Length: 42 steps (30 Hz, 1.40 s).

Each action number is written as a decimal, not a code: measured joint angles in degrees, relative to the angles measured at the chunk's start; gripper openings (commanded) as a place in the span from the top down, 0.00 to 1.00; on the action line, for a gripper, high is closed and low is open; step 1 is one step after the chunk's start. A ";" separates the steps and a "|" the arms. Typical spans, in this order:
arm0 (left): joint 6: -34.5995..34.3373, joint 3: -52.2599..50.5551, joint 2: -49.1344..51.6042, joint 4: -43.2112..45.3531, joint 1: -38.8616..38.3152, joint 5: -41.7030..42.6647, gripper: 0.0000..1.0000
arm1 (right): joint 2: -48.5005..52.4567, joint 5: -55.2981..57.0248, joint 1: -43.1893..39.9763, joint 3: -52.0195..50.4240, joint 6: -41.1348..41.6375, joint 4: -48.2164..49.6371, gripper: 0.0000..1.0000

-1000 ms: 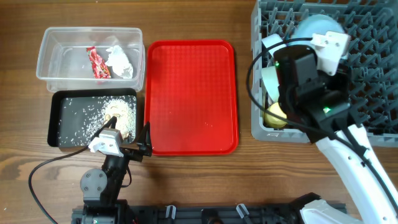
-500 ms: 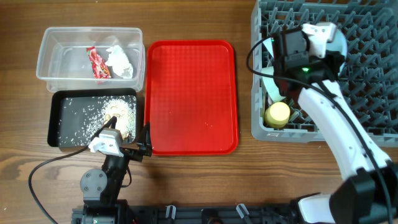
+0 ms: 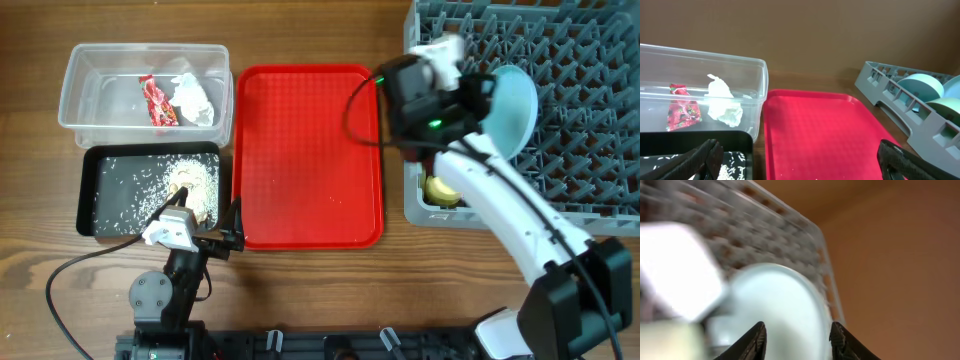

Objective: Sort waste into correct bins and load items into the dishwasher rack

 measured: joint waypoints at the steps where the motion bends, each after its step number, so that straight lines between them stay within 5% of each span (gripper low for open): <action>1: 0.00 0.00 0.00 0.00 0.00 0.00 0.00 | -0.02 -0.46 1.66 0.00 -0.04 0.00 0.50; 11: 0.00 0.00 0.00 0.00 0.00 0.00 0.00 | -4.17 -9.84 17.42 0.70 2.54 -3.28 0.32; 12: 0.00 0.00 0.00 0.00 0.00 0.02 0.00 | -6.10 -13.31 19.04 1.22 3.87 -4.68 0.27; 14: 0.00 0.00 0.00 0.00 0.00 0.00 0.00 | -11.37 -22.56 21.38 2.27 7.76 -6.40 0.00; 16: 0.00 0.00 0.00 0.00 0.00 0.02 0.00 | -21.16 -41.53 21.79 3.74 13.51 -7.39 0.00; 24: 0.00 0.00 0.00 0.00 0.00 0.02 0.00 | -33.99 -62.53 21.75 4.48 17.44 -13.11 0.00; 37: 0.02 0.00 0.00 0.00 0.00 0.00 0.00 | -44.02 -55.23 21.64 4.46 12.98 -16.87 0.00; 42: 0.00 0.00 0.00 0.00 0.00 0.00 0.00 | -51.91 -51.36 14.69 3.63 8.92 -15.02 0.00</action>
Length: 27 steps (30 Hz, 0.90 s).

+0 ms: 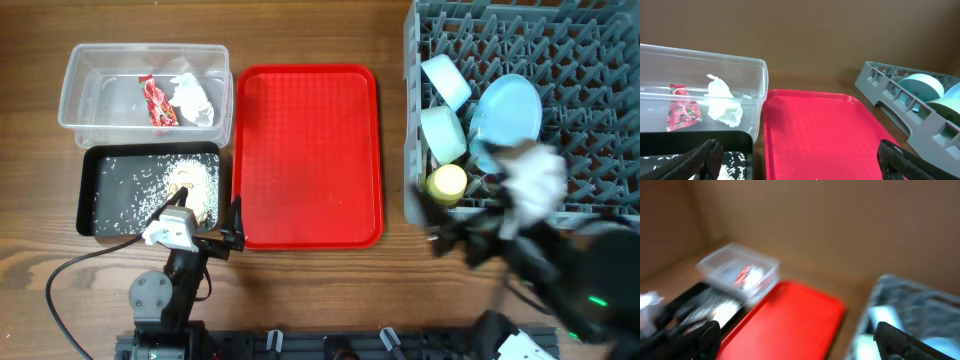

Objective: Sort waste into correct bins and load items into the dishwasher rack

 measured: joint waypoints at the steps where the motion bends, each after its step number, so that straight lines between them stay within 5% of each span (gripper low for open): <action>1: 0.00 0.00 0.00 0.00 0.00 0.00 0.00 | -1.44 -0.04 -2.10 -0.72 -0.61 0.74 0.00; 14: 0.00 0.00 0.00 0.00 0.00 0.00 0.00 | -21.03 -9.33 -32.17 -32.00 -3.13 16.83 0.00; 27: 0.02 0.00 0.00 0.00 0.00 0.00 0.00 | -37.29 -12.07 -36.26 -65.53 -2.86 41.70 0.00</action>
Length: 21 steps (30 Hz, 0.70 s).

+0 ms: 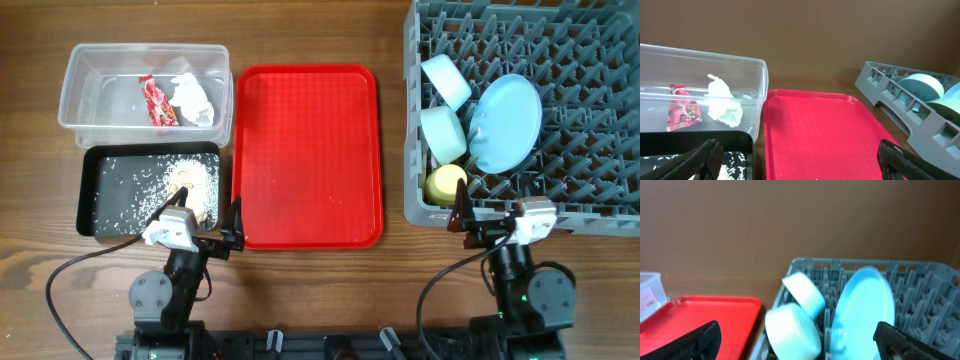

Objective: Sort waste into correct bins and load items into the dishwasher rack

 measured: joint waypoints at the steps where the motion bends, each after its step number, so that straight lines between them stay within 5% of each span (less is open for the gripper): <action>1: 0.00 0.00 0.00 0.00 0.00 0.00 0.00 | -0.79 -0.02 0.00 -2.19 0.00 2.05 0.00; 8: 0.00 0.00 0.00 0.00 0.00 0.00 0.00 | -3.23 -0.26 0.00 -11.06 0.00 8.20 0.00; 21: 0.00 0.00 0.00 0.00 0.00 0.00 0.00 | -3.34 -0.42 0.00 -11.10 0.02 7.52 0.00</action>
